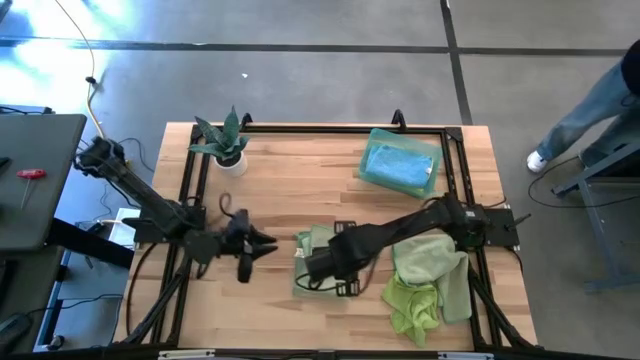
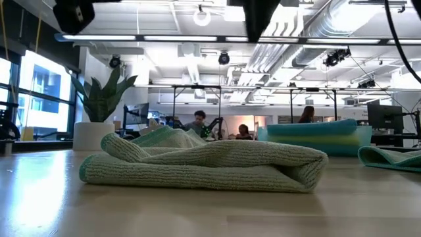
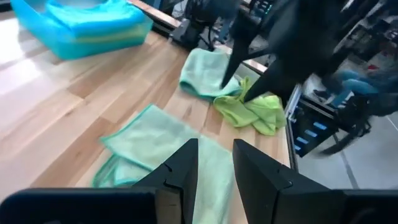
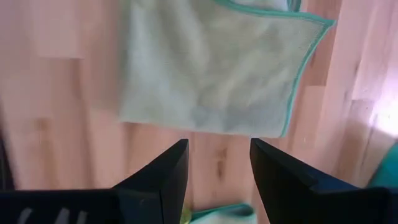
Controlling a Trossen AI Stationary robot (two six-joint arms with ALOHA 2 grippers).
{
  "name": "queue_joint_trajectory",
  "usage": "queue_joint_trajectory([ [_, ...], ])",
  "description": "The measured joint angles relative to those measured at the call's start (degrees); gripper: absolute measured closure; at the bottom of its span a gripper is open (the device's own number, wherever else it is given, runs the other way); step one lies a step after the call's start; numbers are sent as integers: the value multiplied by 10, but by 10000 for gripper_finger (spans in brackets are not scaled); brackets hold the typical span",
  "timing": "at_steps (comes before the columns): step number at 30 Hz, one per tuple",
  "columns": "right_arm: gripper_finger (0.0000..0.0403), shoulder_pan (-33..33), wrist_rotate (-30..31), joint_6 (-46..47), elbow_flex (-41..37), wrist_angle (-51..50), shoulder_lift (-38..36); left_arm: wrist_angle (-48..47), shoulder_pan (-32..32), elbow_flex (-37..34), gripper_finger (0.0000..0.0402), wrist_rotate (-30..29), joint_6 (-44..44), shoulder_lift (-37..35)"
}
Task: Fold microfiber towels
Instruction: Stack the folded left green microfiber cloth on top of the folded blue microfiber cloth
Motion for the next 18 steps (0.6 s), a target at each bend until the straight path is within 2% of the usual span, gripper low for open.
queue_joint_trajectory([
  [2,238,9,1,17,0,0,-22,54,0,0,310,0,15,42],
  [4,238,17,14,30,0,0,-44,145,0,0,310,1,69,82],
  [7,238,30,62,40,0,0,-62,299,0,28,310,1,231,129],
  [9,238,37,67,31,0,0,-66,343,0,69,310,-19,366,146],
  [11,238,42,55,15,0,0,-69,322,-1,110,310,-65,472,154],
  [13,238,49,52,7,0,0,-70,284,-1,151,310,-112,543,158],
  [15,238,59,63,8,0,0,-71,251,-4,186,310,-148,578,158],
  [18,238,80,122,1,0,0,-71,225,-11,221,310,-172,590,158],
])
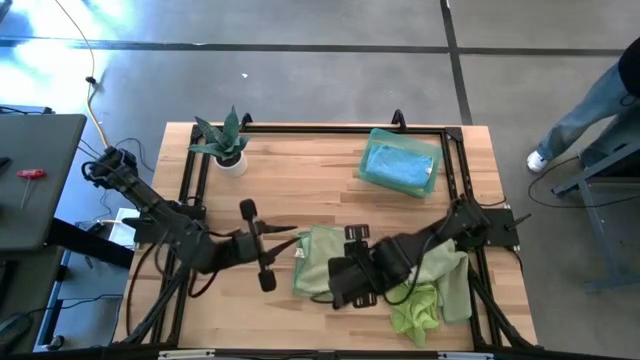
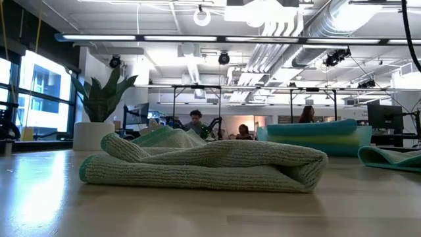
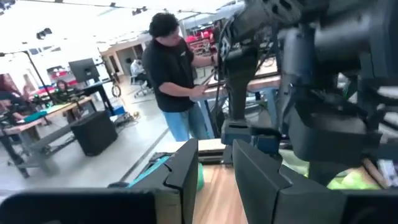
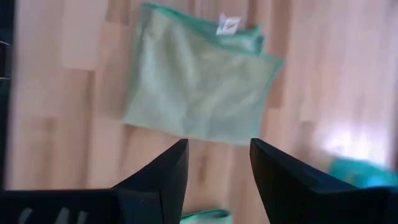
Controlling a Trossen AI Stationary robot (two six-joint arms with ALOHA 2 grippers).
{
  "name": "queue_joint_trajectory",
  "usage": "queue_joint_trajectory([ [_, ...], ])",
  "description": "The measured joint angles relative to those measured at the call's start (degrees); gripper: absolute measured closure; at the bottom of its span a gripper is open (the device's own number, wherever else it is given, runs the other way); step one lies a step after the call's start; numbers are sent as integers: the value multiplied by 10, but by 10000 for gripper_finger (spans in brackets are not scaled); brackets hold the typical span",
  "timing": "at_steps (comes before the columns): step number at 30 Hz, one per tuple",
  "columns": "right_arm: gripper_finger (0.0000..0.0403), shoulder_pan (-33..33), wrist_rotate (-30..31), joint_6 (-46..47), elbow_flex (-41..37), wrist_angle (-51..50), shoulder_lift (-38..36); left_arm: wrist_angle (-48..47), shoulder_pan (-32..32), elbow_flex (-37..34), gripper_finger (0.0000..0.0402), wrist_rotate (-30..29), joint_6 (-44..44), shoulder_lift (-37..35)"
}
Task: Fold microfiber towels
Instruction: Stack the folded left green microfiber cloth on top of the folded blue microfiber cloth
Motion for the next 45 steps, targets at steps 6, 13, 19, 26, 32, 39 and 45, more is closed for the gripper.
queue_joint_trajectory([
  [6,238,24,68,-52,0,0,0,-1,-16,22,310,-22,62,0],
  [13,238,36,33,25,-106,64,-36,59,26,26,310,-28,172,0],
  [19,238,51,38,66,-336,274,-151,137,103,26,310,34,221,0],
  [26,238,38,53,121,-600,439,-304,119,179,26,310,63,50,0],
  [32,238,0,70,323,-812,521,-436,-119,219,26,310,179,-291,1],
  [39,238,-27,2,598,-995,809,-489,-226,217,24,310,325,-533,79],
  [45,236,-52,-3,684,-1033,945,-464,-270,188,23,310,365,-624,180],
])
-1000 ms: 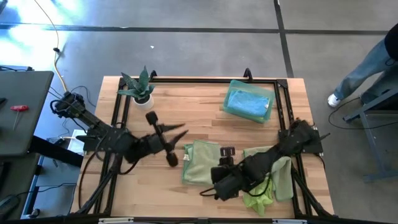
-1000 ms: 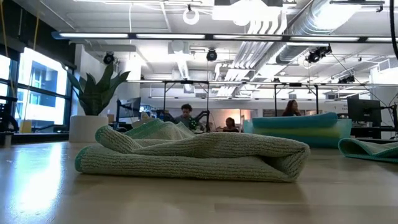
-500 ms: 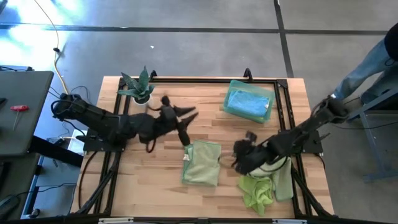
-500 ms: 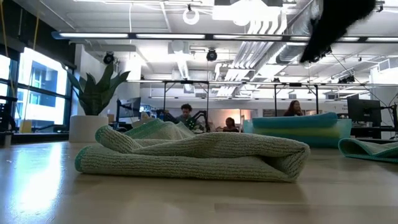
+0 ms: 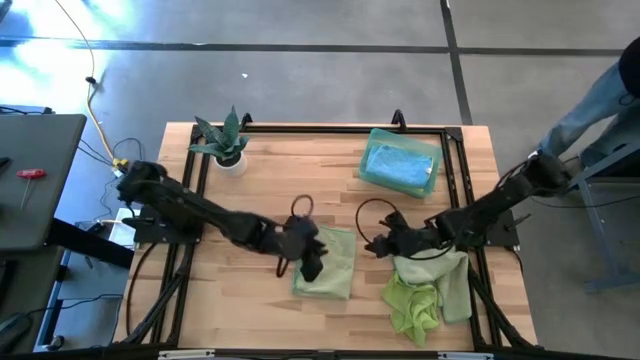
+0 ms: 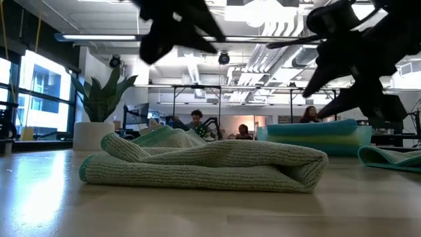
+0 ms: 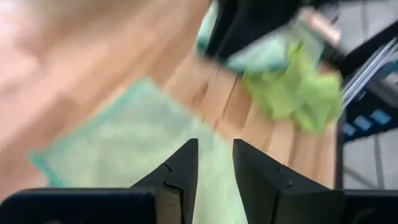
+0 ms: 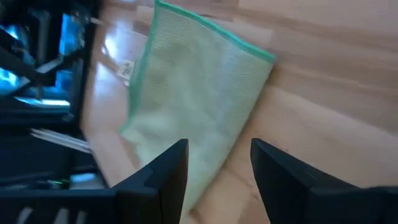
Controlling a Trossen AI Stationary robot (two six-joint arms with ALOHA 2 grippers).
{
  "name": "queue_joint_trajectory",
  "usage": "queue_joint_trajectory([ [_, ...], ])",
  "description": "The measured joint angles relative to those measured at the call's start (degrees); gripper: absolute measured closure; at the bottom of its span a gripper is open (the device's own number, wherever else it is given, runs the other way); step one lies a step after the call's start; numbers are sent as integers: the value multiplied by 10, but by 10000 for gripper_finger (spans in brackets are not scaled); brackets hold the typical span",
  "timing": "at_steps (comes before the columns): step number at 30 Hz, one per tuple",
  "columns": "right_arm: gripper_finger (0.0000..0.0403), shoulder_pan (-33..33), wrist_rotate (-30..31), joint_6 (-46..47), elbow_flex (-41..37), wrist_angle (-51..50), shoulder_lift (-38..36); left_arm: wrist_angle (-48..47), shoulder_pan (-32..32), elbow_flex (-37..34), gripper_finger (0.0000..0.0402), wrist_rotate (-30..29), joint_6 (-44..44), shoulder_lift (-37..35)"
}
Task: Fold microfiber towels
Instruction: Stack the folded left green microfiber cloth on top of the folded blue microfiber cloth
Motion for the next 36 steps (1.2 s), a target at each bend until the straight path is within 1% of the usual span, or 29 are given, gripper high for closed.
queue_joint_trajectory([
  [2,229,-9,-12,28,4,2,4,-17,-8,1,310,17,-17,26],
  [5,210,-23,-57,52,12,0,17,-58,-20,-1,310,37,-34,60],
  [8,189,-29,-80,58,23,2,42,-87,-32,-1,310,29,-41,79],
  [12,179,-37,-78,61,44,2,84,-97,-40,0,310,26,-40,102],
  [15,181,-47,-78,80,60,0,125,-118,-45,0,310,26,-44,124],
  [18,188,-51,-82,90,80,1,169,-141,-55,0,312,22,-68,145],
  [25,191,-51,-74,75,141,-7,254,-142,-69,2,337,12,-66,158],
  [30,191,-50,-51,53,178,-23,281,-139,-69,2,353,18,-61,159],
  [36,192,-49,-30,42,182,-22,283,-134,-69,1,357,25,-53,160],
])
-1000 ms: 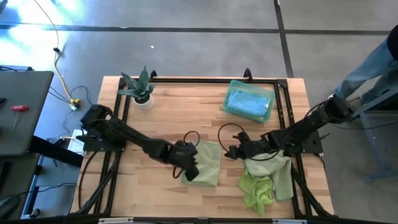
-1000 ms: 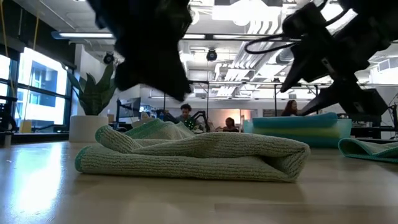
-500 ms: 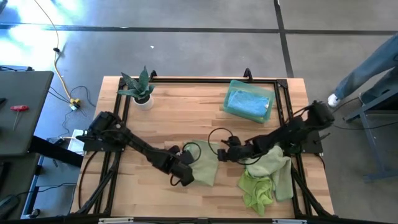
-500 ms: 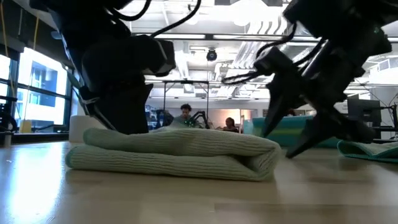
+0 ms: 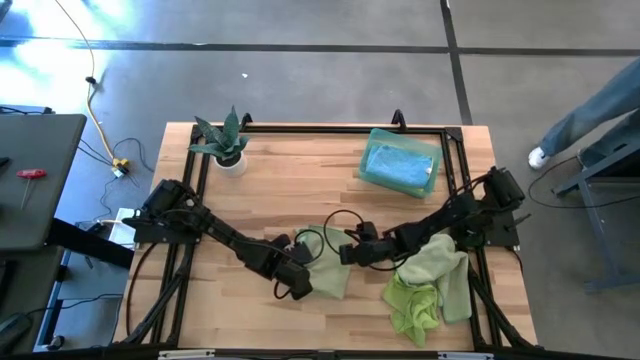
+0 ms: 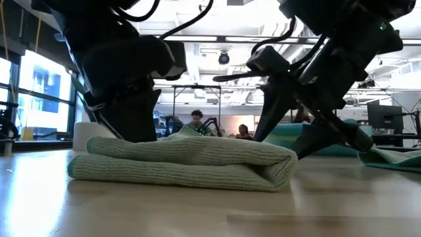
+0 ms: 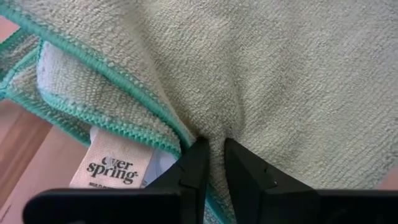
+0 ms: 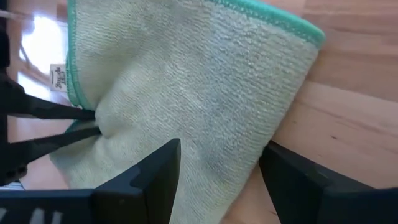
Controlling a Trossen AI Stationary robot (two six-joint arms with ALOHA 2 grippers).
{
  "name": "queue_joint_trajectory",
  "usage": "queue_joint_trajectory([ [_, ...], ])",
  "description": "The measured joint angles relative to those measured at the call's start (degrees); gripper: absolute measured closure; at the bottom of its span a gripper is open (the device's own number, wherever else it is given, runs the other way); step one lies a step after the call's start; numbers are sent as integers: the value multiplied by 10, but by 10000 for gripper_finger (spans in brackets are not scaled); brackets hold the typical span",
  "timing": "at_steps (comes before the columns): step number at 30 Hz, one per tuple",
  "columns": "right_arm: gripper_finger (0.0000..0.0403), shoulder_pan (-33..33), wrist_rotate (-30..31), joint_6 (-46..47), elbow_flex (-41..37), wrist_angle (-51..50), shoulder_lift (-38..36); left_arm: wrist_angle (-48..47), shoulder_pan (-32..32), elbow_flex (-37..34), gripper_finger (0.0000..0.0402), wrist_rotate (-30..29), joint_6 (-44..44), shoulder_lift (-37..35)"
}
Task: Fold microfiber towels
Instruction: Stack the folded left green microfiber cloth on top of the folded blue microfiber cloth
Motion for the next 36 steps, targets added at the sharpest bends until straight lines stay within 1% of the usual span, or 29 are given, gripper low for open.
queue_joint_trajectory([
  [3,193,0,13,0,0,13,11,7,0,0,357,0,-1,0],
  [7,202,-1,28,-3,0,58,32,9,0,0,357,2,2,1],
  [12,227,-2,29,-3,0,65,36,9,0,0,357,2,2,1],
  [15,263,-2,29,8,-1,61,37,9,0,0,357,3,2,1],
  [21,375,-2,28,26,-2,55,38,9,0,-1,357,3,2,1],
  [22,388,-2,28,26,-2,55,37,9,0,0,357,3,1,1],
  [23,393,-2,28,23,-2,56,37,5,0,2,357,3,-2,1],
  [27,391,-4,22,9,-2,45,22,4,1,3,357,18,-10,-21],
  [29,398,-5,21,-8,-3,34,8,1,-1,3,358,18,-17,-51],
  [32,399,-13,8,-43,-3,15,-20,5,-1,5,358,-5,-9,-101],
  [36,400,-28,-13,-90,-3,-22,-53,-4,0,4,358,-57,12,-163],
])
